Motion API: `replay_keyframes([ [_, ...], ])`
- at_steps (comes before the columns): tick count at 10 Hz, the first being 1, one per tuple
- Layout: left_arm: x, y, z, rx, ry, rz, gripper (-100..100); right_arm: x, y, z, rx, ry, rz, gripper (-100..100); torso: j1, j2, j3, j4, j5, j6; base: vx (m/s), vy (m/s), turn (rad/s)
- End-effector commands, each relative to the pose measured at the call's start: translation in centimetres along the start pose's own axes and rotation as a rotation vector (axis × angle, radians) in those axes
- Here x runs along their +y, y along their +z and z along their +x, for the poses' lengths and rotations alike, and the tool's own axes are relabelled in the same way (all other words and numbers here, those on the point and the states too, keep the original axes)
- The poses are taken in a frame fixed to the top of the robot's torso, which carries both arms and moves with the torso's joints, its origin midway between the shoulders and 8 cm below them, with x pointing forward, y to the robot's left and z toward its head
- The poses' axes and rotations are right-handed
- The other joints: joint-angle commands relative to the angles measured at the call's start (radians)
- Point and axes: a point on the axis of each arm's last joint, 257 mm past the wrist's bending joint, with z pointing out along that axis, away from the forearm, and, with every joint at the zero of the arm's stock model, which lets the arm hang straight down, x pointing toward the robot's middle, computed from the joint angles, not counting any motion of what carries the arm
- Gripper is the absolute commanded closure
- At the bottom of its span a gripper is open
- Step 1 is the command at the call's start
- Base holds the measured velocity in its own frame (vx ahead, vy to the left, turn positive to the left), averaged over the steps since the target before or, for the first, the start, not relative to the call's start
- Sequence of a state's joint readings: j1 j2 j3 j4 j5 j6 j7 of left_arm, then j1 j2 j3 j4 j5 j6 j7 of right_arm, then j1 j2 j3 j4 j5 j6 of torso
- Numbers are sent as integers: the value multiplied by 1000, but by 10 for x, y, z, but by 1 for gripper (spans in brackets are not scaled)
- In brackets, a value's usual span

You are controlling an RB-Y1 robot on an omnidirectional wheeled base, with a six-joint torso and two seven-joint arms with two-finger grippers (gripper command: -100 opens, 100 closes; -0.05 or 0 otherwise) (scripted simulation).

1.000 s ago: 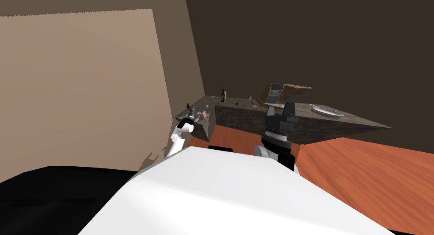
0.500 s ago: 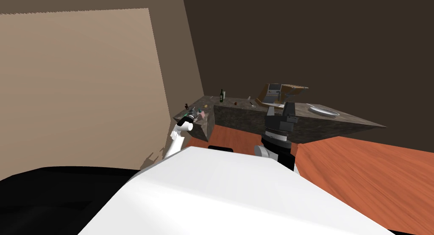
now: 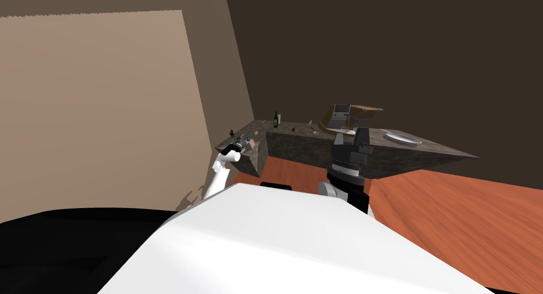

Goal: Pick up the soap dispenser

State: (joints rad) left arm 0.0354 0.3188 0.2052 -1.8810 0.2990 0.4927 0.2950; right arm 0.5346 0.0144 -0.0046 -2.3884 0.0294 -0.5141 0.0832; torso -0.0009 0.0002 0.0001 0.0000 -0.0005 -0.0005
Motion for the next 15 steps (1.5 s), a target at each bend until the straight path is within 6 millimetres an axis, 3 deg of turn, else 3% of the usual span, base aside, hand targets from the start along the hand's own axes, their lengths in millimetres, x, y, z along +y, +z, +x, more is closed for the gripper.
replay_keyframes([
  [1, 0, 0, 0, 0, 0, 0, 0, 0, 0, 0, 0, 0, 0, 0, 0, 0, 0, 0, 0, 0, 0, 0, 0],
  [2, 0, 0, 0, 0, 0, 0, -100, 0, 0, 0, 0, 0, 0, 0, 1, 0, 0, 0, 0, 0, 0, 0, 0],
  [3, 0, 0, 0, 0, 0, 0, 100, 0, 0, 0, 0, 0, 0, 0, 1, 0, 0, 0, 0, 0, 0, 0, 0],
  [7, 0, 0, 0, 0, 0, 0, 100, 0, 0, 0, 0, 0, 0, 0, 1, 0, 0, 0, 0, 0, 0, 0, 0],
  [9, -6, -1, -2, 0, 17, -10, -100, 0, 0, 0, 0, 0, 0, 0, 1, 0, 0, 0, 0, 0, -34, -7, -145],
  [15, -25, -9, -10, -6, 77, -62, -100, 0, 0, 0, 0, 0, 0, 0, 1, 8, 5, 2, 0, 0, -107, -20, -244],
])
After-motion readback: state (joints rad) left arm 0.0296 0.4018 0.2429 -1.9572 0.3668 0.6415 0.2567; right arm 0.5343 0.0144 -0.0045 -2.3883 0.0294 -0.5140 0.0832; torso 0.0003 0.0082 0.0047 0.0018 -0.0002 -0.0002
